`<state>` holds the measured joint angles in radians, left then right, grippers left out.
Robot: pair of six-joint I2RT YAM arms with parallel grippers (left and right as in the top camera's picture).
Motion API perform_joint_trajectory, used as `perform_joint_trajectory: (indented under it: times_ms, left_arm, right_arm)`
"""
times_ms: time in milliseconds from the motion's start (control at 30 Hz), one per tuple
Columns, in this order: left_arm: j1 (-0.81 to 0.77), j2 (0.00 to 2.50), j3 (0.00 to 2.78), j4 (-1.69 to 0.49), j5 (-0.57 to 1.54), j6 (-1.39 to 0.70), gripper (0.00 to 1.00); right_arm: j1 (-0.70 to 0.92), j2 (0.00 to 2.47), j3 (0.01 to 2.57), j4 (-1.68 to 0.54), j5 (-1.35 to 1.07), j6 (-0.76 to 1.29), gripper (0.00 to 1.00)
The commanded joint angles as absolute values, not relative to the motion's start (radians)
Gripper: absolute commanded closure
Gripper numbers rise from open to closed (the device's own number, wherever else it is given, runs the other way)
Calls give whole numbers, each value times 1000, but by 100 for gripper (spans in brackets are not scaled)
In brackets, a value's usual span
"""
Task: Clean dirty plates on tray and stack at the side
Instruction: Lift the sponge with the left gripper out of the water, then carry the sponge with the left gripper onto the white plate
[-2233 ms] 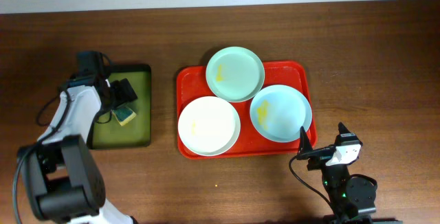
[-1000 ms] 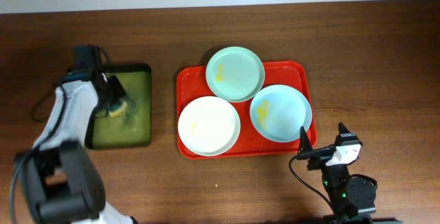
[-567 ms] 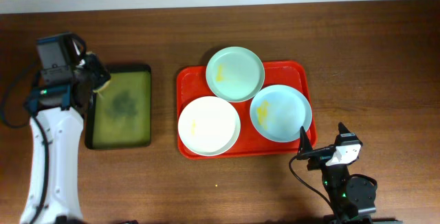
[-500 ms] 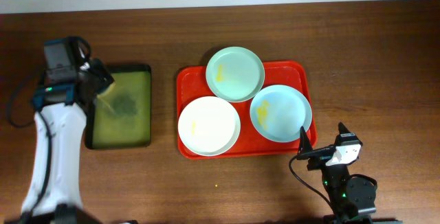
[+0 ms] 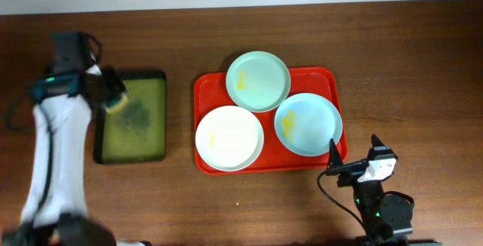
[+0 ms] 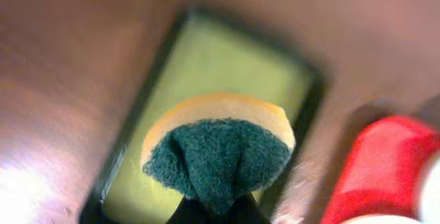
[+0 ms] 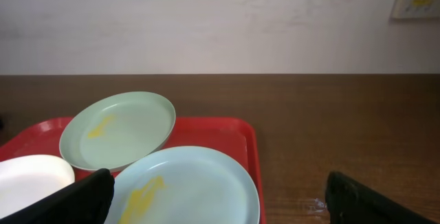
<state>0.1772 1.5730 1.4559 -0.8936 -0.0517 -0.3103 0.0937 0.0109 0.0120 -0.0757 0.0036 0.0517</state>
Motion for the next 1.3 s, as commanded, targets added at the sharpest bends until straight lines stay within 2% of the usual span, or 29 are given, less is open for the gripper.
perform_joint_trajectory:
  times_ms: [0,167,300,400,567,767,867,1000,1100,1267]
  left_arm:
    - [173,1437,1491,-891,-41,-299,100]
    - [133,1500,1331,-831,-44,-299,100]
    - [123,1655,1181,-742,-51,-287,100]
    - [122,1694,1201,-800,-45,-278,100]
    - [120,1586,1393,-965,-18,-253,100]
    - [101,1384,1521,-1009,263,-253,100]
    - [19,1351,1514,-1084,338,-254,100]
    - [-184,1382,1402,-1119,352,-268,100]
    - [-313,1425,1266,-1025,309,-365,100]
    - [-473,1522,1061,-739,241,-508,100]
  right_arm:
    - [89,4,6,-82,12,52,1]
    - [89,4,6,-82,12,52,1]
    - [89,4,6,-82,12,52,1]
    - [89,4,6,-82,12,52,1]
    - [89,4,6,-82,12,52,1]
    - [89,4,6,-82,12,52,1]
    - [89,4,6,-82,12,52,1]
    - [89,4,6,-82,12,52,1]
    - [89,4,6,-82,12,52,1]
    - [89,4,6,-82,12,52,1]
